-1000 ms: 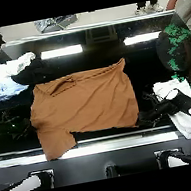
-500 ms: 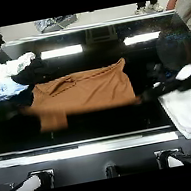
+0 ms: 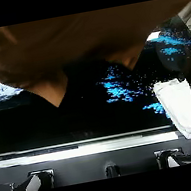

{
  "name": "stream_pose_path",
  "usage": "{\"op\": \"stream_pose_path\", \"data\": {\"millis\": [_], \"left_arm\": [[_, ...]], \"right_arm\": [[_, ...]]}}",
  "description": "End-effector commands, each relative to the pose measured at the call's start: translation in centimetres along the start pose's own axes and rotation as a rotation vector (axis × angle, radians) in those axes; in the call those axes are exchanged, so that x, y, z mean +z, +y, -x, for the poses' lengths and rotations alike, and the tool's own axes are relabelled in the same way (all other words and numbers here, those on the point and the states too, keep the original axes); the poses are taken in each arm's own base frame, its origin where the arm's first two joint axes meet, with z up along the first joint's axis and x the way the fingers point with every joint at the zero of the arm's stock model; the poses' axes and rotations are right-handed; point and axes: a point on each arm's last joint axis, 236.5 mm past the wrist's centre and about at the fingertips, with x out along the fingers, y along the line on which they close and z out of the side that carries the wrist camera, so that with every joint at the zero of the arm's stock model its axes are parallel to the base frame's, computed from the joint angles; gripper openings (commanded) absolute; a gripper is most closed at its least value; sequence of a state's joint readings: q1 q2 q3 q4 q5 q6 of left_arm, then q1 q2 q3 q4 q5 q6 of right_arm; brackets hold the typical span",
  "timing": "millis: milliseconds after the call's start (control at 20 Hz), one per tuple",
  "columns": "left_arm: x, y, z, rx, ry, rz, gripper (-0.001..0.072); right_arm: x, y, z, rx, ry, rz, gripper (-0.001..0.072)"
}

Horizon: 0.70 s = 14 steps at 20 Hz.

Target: Fold the shirts.

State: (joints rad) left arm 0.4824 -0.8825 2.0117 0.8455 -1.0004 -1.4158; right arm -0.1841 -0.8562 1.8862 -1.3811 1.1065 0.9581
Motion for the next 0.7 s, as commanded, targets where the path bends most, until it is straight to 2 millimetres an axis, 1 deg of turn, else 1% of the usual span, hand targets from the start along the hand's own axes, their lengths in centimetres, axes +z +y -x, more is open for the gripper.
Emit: {"op": "stream_pose_path", "data": {"millis": [0, 100, 150, 200, 250, 300, 350, 400, 450, 500, 550, 600, 650], "left_arm": [[4.1, -5.5, 5.8, -0.048, -0.123, -0.057, 0.0026], [4.5, -6.7, 7.3, -0.054, -0.138, -0.072, 0.0025], [4.5, -6.8, 7.5, -0.052, -0.139, -0.075, 0.0025], [4.0, -6.5, 7.4, -0.038, -0.118, -0.083, 0.0025], [3.1, -5.8, 7.2, -0.013, -0.077, -0.074, 0.0025], [1.6, -4.8, 6.8, 0.016, -0.013, -0.053, 0.0025], [0.1, -3.8, 6.2, 0.036, 0.052, -0.038, 0.0025], [-1.1, -3.0, 5.4, 0.043, 0.101, -0.029, 0.0025], [-2.6, -2.0, 4.3, 0.046, 0.159, -0.026, 0.0025], [-5.0, -0.6, 2.9, 0.046, 0.252, -0.036, 0.0025], [-8.5, 1.3, 1.3, 0.047, 0.382, -0.005, 0.0025], [-12.6, 3.3, -0.2, 0.045, 0.522, 0.048, 0.0025], [-17.3, 5.0, -1.6, 0.032, 0.668, 0.111, 0.0025]], "right_arm": [[2.8, -1.4, 5.9, -0.081, -0.066, 0.017, 0.0037], [2.6, -1.2, 6.9, -0.078, -0.059, 0.020, 0.0037], [2.4, -1.1, 7.1, -0.074, -0.050, 0.021, 0.0037], [2.1, -0.9, 7.1, -0.065, -0.035, 0.020, 0.0037], [1.5, -0.7, 6.9, -0.055, -0.010, 0.016, 0.0037], [0.7, -0.6, 6.4, -0.049, 0.021, 0.000, 0.0037], [-0.3, -0.6, 5.6, -0.042, 0.062, -0.031, 0.0037], [-1.6, -0.1, 4.3, -0.015, 0.114, -0.043, 0.0037], [-3.8, 0.8, 2.3, 0.038, 0.202, -0.050, 0.0037], [-6.5, 2.3, 0.2, 0.113, 0.307, -0.057, 0.0037], [-9.9, 4.2, -2.3, 0.208, 0.434, -0.057, 0.0037], [-13.4, 5.8, -4.6, 0.289, 0.556, -0.062, 0.0037], [-17.1, 7.6, -7.7, 0.365, 0.661, -0.084, 0.0037]]}}
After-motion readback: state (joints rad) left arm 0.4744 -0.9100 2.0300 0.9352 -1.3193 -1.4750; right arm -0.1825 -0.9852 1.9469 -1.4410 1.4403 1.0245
